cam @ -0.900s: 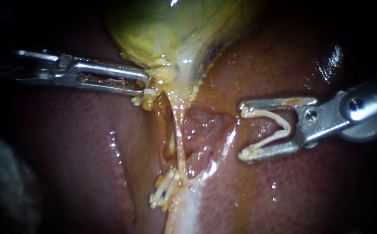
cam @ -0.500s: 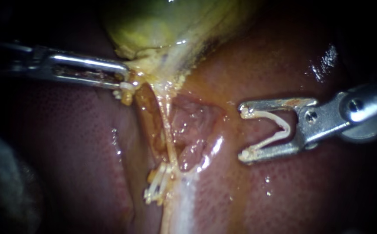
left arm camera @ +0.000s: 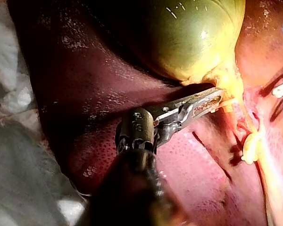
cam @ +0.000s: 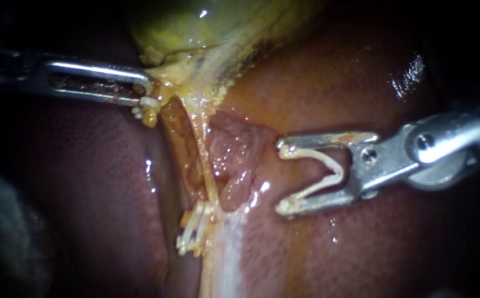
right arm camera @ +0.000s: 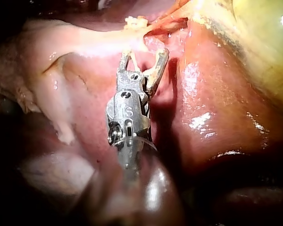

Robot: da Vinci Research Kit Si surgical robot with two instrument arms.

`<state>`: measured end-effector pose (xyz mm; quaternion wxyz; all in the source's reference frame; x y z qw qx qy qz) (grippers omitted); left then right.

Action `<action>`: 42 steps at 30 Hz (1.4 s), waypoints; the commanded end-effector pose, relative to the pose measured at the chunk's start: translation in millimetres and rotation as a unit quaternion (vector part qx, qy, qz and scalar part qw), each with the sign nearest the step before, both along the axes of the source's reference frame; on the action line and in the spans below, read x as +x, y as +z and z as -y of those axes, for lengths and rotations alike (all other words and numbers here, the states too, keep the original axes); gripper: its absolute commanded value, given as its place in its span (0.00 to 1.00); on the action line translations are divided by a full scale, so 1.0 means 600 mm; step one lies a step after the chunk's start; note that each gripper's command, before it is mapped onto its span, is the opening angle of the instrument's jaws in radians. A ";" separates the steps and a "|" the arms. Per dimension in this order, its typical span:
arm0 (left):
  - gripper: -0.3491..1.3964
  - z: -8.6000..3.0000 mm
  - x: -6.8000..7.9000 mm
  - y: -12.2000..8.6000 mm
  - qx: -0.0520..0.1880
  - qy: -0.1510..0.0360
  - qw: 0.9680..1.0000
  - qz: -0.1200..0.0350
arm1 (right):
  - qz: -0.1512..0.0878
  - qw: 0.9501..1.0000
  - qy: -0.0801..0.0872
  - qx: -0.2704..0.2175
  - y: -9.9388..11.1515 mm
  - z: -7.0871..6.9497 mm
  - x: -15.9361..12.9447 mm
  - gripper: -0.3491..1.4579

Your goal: Clipping first clip right tube

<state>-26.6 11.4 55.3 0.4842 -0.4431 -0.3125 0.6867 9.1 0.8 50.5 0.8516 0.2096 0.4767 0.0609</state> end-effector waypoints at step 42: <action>0.00 0.0001 -0.0006 -0.0003 0.001 0.000 1.000 0.000 | -0.092 0.970 0.034 0.222 0.0066 0.0069 0.0171 0.47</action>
